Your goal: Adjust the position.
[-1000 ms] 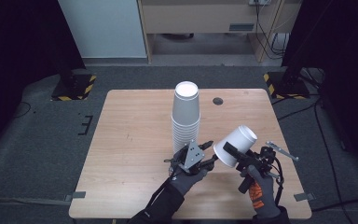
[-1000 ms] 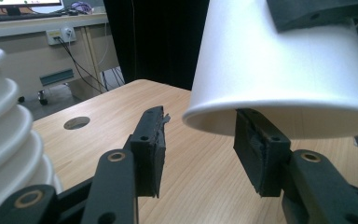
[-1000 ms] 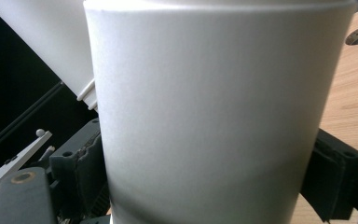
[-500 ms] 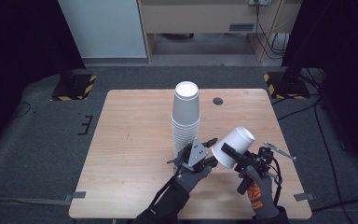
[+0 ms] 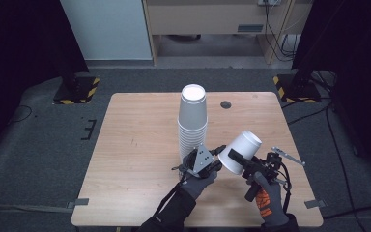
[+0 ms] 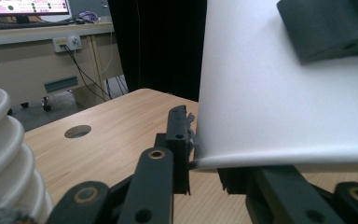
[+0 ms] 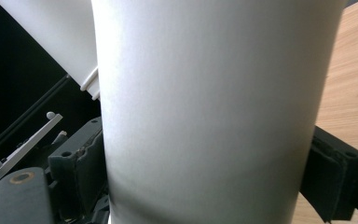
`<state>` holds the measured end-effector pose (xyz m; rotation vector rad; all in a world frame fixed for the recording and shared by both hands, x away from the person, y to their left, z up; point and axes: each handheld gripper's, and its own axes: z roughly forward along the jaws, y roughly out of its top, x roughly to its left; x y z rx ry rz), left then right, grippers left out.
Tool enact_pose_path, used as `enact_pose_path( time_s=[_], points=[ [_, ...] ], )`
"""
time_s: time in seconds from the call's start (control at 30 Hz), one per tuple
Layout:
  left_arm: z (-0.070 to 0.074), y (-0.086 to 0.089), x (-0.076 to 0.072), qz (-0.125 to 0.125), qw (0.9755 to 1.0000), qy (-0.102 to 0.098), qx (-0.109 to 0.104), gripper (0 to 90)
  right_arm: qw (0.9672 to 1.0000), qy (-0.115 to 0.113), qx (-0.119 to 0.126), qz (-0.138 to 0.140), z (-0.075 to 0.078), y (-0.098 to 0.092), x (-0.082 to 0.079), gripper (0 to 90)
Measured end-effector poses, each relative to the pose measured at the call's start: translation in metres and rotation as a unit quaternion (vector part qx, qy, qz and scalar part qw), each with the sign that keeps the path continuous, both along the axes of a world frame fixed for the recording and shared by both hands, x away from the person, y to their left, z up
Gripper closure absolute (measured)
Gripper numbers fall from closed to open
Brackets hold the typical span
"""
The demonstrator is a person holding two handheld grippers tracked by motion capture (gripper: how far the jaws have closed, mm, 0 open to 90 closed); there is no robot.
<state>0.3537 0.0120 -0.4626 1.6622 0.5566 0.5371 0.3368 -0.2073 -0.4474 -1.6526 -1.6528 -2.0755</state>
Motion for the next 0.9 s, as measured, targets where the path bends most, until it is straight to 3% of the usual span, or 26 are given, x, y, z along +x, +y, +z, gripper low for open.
enact_pose_path(
  time_s=[0.37, 0.63, 0.77, 0.9],
  points=[
    [-0.003, 0.004, -0.006, -0.003, 0.9999, -0.001, 0.013, 81.6, 0.9998, -0.013, -0.012, -0.005, -0.002, 0.0, 0.002, 11.1],
    [-0.003, 0.004, -0.011, -0.009, 0.9999, -0.002, 0.011, 82.8, 0.9996, -0.023, -0.012, -0.013, -0.001, -0.003, 0.003, 8.7],
    [-0.004, 0.004, -0.009, -0.006, 0.9999, -0.004, 0.01, 81.6, 0.9997, -0.018, -0.011, -0.009, -0.001, -0.002, 0.002, 10.1],
    [-0.005, 0.004, -0.006, -0.006, 0.9999, -0.007, 0.006, 74.6, 0.9999, -0.011, -0.005, -0.008, -0.002, -0.002, 0.002, 13.0]
  ],
)
